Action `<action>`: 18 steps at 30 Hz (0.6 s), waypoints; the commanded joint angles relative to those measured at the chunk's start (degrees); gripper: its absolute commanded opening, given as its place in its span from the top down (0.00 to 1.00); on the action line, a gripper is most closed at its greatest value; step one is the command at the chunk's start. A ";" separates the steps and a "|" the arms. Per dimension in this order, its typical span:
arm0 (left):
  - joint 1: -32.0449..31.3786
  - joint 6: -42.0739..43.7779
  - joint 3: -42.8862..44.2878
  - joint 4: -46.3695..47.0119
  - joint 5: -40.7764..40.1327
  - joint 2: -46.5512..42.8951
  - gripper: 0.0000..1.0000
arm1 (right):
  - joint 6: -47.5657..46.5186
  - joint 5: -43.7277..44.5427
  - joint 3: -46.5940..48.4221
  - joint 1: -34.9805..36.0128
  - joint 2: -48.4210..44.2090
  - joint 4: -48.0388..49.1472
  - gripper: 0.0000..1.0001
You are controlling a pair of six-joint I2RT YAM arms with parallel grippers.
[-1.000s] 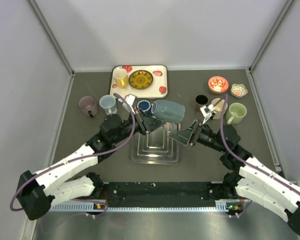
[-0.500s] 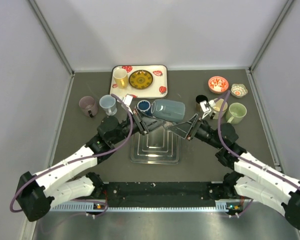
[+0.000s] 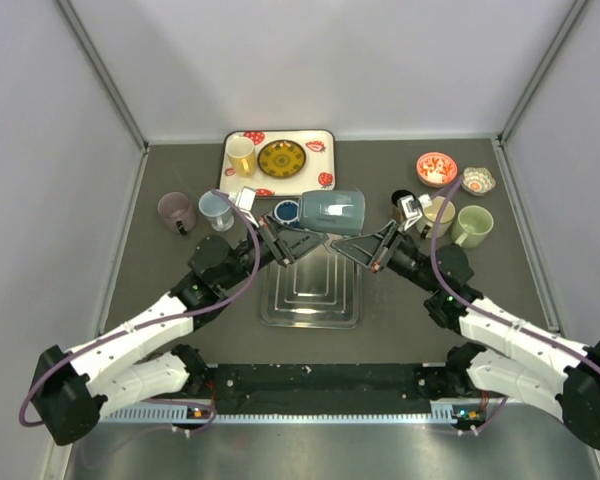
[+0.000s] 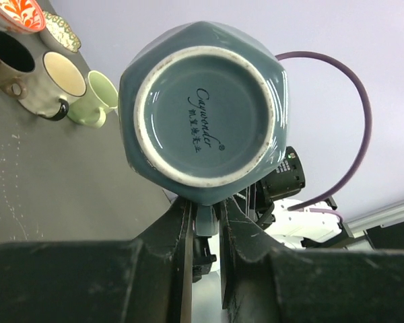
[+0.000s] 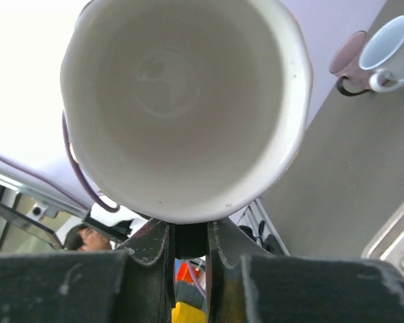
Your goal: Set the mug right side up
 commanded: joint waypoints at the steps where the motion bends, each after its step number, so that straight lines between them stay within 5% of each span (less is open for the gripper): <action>1: -1.65 -0.96 -0.39 6.14 5.64 -1.26 1.00 | -0.17 -0.97 3.15 0.49 1.46 11.12 1.00; 5: -1.65 0.18 -1.88 3.94 2.31 -3.10 0.97 | -4.02 -3.17 5.43 0.40 -0.38 6.21 1.00; 9: -0.61 1.67 -3.73 2.18 -1.03 -6.61 0.55 | -9.65 -3.96 7.89 0.40 -4.42 -5.30 1.00; 11: 0.27 2.20 -3.90 0.43 -1.74 -7.32 0.45 | -11.93 -4.14 9.30 0.40 -5.83 -11.10 1.00; 16: 1.77 4.22 -3.64 -2.47 -3.06 -8.82 0.34 | -16.33 -3.09 12.38 0.40 -10.66 -23.05 1.00; 18: 2.74 6.32 -3.12 -6.23 -4.28 -9.95 0.33 | -22.47 1.54 17.20 0.40 -12.07 -38.39 1.00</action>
